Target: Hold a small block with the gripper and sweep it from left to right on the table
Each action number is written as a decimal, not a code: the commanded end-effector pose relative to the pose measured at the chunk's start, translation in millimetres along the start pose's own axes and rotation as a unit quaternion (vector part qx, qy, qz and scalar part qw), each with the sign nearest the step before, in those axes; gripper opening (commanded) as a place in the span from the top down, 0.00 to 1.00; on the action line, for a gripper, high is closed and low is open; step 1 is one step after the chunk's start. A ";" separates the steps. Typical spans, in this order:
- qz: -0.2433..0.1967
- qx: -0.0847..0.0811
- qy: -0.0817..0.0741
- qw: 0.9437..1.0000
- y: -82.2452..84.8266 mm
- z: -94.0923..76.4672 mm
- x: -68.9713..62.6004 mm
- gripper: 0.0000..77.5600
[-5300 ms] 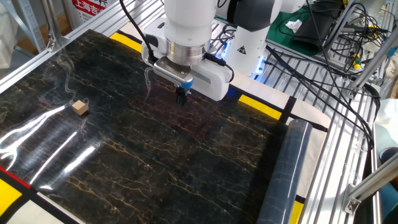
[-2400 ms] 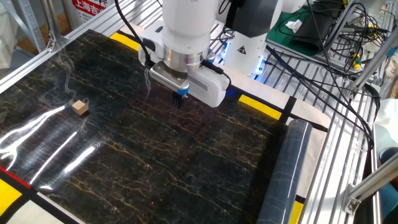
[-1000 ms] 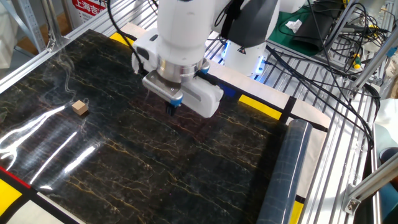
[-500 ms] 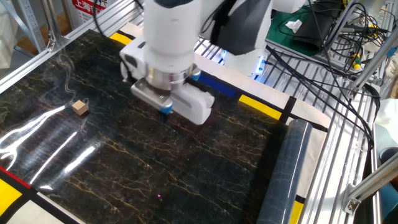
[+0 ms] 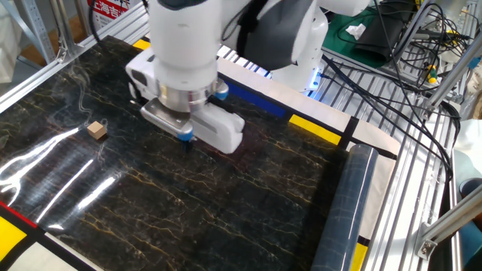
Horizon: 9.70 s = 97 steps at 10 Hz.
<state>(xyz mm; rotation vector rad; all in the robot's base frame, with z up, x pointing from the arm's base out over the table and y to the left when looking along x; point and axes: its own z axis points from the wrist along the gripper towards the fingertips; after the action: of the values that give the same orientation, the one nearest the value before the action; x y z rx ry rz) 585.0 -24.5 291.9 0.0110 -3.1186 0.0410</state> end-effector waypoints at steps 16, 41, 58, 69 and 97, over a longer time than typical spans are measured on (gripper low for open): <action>0.014 -0.002 -0.001 1.000 -72.8 -0.5 -24.0 1.00; -0.078 -0.053 0.023 0.995 -104.4 21.8 -23.0 1.00; -0.053 -0.008 0.019 0.998 -217.1 68.3 12.0 1.00; -0.004 0.003 0.026 1.000 -259.8 71.0 31.7 1.00; -0.007 -0.021 0.002 1.000 -298.0 147.2 50.6 1.00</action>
<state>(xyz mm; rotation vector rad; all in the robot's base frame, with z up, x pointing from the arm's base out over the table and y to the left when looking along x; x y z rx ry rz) 532.6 -326.1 152.3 0.0164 -3.1108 -0.0383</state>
